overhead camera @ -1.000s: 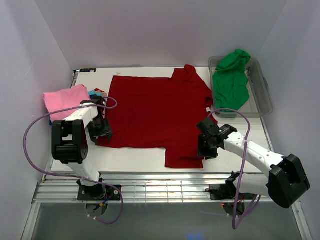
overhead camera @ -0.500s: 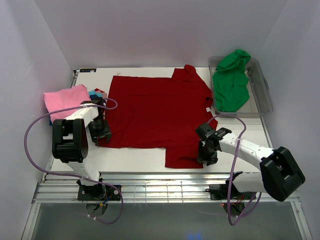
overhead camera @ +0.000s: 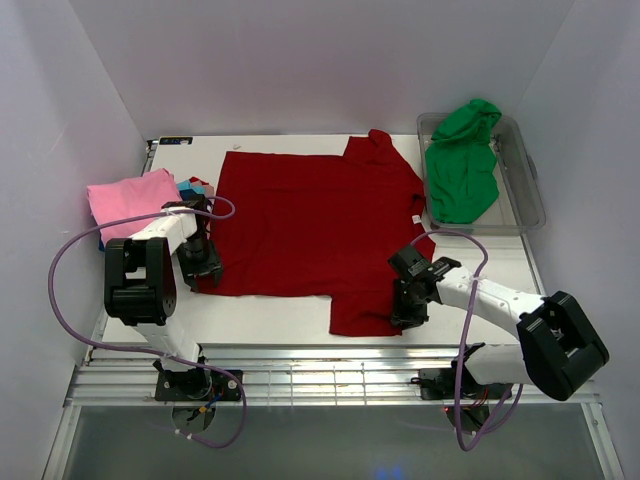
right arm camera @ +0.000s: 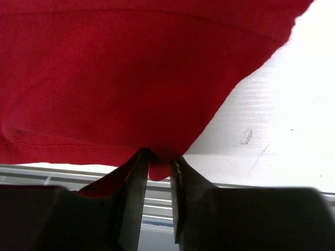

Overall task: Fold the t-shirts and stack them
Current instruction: Fold the tshirt

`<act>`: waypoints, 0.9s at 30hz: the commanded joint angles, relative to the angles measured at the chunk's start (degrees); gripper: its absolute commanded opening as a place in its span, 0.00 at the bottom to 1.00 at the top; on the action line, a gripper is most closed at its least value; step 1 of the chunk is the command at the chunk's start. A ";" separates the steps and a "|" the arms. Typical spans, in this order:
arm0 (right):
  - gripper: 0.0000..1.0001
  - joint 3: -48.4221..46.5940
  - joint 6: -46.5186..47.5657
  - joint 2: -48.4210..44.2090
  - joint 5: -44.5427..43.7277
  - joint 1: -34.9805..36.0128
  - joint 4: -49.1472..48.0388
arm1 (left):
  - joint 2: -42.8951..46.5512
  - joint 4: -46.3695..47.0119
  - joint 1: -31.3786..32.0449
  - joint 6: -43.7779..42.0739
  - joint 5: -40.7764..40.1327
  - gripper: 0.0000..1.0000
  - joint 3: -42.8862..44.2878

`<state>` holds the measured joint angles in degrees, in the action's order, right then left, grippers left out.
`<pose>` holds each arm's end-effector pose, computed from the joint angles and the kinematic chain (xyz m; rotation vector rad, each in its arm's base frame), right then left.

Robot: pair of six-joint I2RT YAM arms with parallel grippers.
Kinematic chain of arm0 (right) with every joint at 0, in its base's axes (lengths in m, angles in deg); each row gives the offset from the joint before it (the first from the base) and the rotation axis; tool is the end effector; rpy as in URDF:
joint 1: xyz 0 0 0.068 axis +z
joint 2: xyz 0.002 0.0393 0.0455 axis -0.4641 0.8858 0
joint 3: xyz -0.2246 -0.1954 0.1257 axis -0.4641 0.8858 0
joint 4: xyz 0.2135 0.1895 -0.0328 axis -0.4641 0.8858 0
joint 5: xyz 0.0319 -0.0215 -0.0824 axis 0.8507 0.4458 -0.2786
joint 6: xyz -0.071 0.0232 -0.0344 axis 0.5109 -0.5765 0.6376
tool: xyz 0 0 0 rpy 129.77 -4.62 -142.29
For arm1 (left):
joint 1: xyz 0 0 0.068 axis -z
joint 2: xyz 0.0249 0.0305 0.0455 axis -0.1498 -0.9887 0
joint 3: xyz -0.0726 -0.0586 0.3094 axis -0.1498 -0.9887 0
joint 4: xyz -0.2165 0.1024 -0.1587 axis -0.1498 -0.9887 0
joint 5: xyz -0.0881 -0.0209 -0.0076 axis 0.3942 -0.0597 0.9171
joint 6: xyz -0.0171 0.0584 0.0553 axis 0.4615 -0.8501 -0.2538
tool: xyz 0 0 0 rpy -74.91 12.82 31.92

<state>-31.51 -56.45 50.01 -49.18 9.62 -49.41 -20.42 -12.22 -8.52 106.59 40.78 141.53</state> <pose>0.1754 0.1321 0.1563 0.1041 2.9237 0.2240 0.3117 0.0115 0.1670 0.5718 -3.0289 -0.2802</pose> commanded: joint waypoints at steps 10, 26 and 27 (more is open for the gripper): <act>0.08 -1.88 -2.33 -0.87 -9.06 1.83 7.37 | 3.02 0.85 -0.01 0.19 -0.94 0.56 -0.05; 0.08 -7.87 -8.93 -13.26 -13.28 1.83 22.07 | 5.40 -0.29 -0.01 0.81 -0.77 0.60 -1.02; 0.08 -7.96 -9.02 -13.44 -13.37 1.83 22.33 | 5.48 -0.56 -0.01 0.98 -0.68 0.64 -1.02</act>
<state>-37.52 -63.27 37.68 -60.52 11.26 -30.72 -18.08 -12.65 -8.52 106.74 40.34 140.61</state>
